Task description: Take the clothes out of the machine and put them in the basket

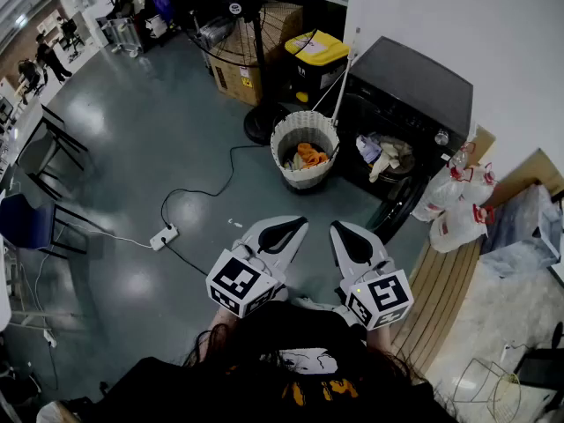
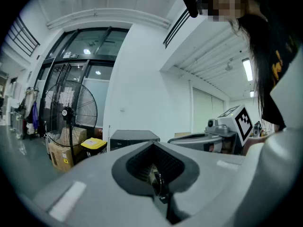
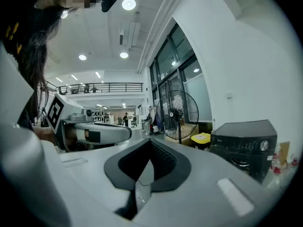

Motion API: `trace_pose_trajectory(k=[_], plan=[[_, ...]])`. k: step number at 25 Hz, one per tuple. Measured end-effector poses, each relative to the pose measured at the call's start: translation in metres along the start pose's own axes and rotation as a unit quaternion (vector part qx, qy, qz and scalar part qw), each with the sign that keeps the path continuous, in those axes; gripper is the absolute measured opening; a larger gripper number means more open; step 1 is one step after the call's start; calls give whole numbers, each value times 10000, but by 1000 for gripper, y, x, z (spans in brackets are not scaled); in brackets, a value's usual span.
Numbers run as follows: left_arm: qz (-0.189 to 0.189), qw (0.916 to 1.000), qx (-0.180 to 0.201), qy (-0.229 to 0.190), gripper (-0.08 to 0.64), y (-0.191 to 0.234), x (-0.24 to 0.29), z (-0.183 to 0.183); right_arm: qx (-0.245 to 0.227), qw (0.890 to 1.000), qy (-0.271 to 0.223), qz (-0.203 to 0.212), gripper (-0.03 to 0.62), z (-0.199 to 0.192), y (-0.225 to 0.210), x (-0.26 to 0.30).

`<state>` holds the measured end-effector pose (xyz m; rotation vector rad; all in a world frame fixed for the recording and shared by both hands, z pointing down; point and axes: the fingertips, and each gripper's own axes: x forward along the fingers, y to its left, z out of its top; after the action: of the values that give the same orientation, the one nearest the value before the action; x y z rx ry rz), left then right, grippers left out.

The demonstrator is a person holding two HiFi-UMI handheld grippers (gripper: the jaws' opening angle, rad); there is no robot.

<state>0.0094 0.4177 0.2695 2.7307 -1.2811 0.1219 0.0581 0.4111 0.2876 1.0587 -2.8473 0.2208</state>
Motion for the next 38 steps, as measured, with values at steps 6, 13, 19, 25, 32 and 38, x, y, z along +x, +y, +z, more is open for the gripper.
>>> trace_pose_trajectory(k=[6, 13, 19, 25, 32, 38], plan=[[79, 9999, 77, 86, 0, -5, -5, -4, -343, 9994, 46, 42, 12, -3, 7, -3], [30, 9998, 155, 81, 0, -9, -2, -8, -423, 9990, 155, 12, 12, -8, 9, -4], [-153, 9995, 179, 207, 0, -11, 9, -10, -157, 9997, 138, -142, 12, -11, -1, -7], [-362, 9986, 196, 344, 0, -5, 26, -14, 11, 9990, 204, -388, 12, -18, -24, -3], [-613, 9972, 125, 420, 0, 23, 54, -19, 242, 9967, 301, -712, 12, -26, -57, 16], [-748, 9959, 47, 510, 0, 70, 90, -18, 460, 9942, 400, -890, 12, -25, -94, 58]])
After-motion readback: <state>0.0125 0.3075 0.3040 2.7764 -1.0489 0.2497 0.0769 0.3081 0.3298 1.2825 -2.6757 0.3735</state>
